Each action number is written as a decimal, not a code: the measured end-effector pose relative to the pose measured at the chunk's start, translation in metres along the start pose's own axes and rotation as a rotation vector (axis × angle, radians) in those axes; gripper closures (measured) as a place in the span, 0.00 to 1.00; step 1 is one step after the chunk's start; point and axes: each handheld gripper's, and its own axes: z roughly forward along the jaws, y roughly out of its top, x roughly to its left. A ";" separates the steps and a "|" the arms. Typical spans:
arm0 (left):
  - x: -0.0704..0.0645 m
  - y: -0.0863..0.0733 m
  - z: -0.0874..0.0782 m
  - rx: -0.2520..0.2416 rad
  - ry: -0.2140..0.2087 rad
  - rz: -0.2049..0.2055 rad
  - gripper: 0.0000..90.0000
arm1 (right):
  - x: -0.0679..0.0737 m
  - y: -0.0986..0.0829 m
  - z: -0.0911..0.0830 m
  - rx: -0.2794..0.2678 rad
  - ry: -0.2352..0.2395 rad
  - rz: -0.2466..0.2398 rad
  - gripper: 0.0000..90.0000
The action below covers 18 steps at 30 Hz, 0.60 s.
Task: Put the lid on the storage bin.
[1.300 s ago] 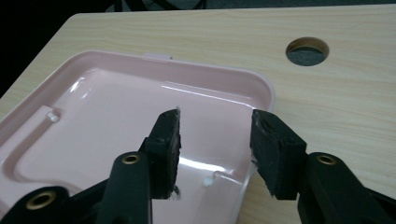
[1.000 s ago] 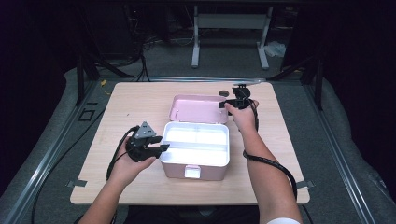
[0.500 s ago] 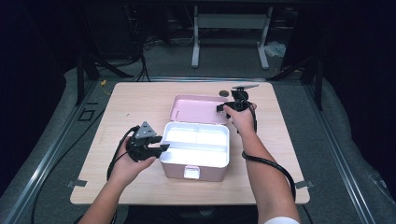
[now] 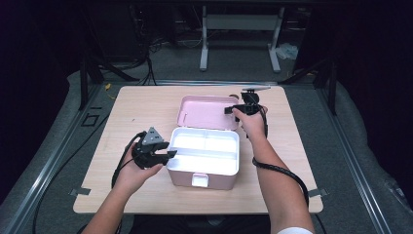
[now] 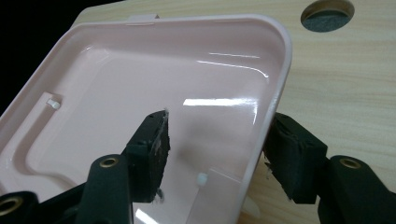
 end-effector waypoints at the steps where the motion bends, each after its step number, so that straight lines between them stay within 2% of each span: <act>1: 0.000 0.000 0.000 0.000 0.000 0.000 0.62 | 0.001 0.001 -0.002 -0.005 0.003 -0.004 0.46; 9: 0.000 0.000 0.000 0.002 0.009 0.004 0.62 | 0.009 0.011 -0.022 -0.071 0.008 -0.036 0.52; 18: -0.001 0.000 0.001 0.005 0.019 0.005 0.62 | 0.024 0.018 -0.048 -0.121 -0.004 -0.101 0.58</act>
